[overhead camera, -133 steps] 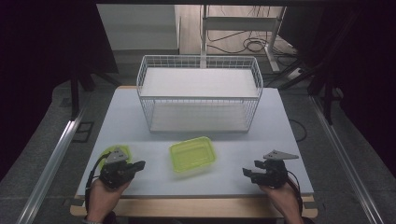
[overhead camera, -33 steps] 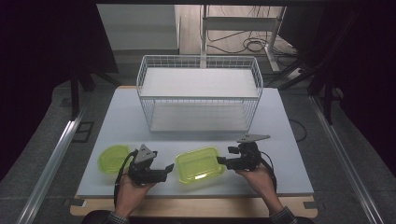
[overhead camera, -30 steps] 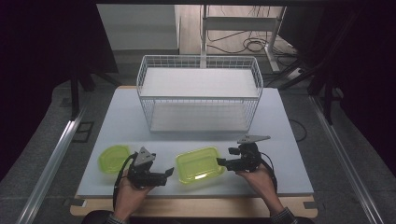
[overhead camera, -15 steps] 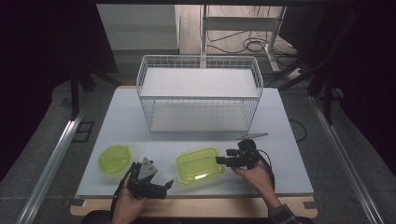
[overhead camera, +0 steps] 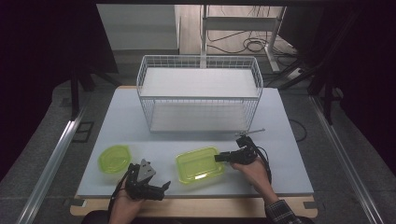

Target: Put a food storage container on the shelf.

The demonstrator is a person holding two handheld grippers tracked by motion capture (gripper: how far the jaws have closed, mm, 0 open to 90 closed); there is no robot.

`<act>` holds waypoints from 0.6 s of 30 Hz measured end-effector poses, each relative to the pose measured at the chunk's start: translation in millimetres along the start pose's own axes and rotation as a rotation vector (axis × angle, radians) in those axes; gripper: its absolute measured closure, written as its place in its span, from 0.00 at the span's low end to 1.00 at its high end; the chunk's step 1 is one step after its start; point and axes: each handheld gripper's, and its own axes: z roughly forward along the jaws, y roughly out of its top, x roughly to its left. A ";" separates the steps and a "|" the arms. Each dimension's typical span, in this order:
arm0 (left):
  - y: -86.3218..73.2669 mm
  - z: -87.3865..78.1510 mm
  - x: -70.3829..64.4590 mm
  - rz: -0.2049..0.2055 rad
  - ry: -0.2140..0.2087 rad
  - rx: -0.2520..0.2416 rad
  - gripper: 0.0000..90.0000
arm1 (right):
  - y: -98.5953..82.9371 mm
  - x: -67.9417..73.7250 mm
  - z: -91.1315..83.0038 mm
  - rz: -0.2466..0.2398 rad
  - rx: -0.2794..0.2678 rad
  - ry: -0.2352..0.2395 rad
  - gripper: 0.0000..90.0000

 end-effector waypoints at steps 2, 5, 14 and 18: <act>0.2 -0.3 -0.1 0.002 0.001 -0.002 0.01 | 0.1 -0.5 0.3 0.007 0.006 0.018 0.76; 0.3 -0.5 -0.3 0.006 0.002 -0.003 0.01 | 1.2 -1.9 -0.6 0.056 0.017 0.053 0.84; -0.4 -1.0 1.1 0.007 0.009 -0.006 0.01 | 1.3 0.8 -4.8 0.090 0.001 0.095 0.89; -0.5 -1.3 1.9 0.004 0.010 -0.010 0.01 | 2.8 -1.4 -12.4 0.118 -0.035 0.114 0.89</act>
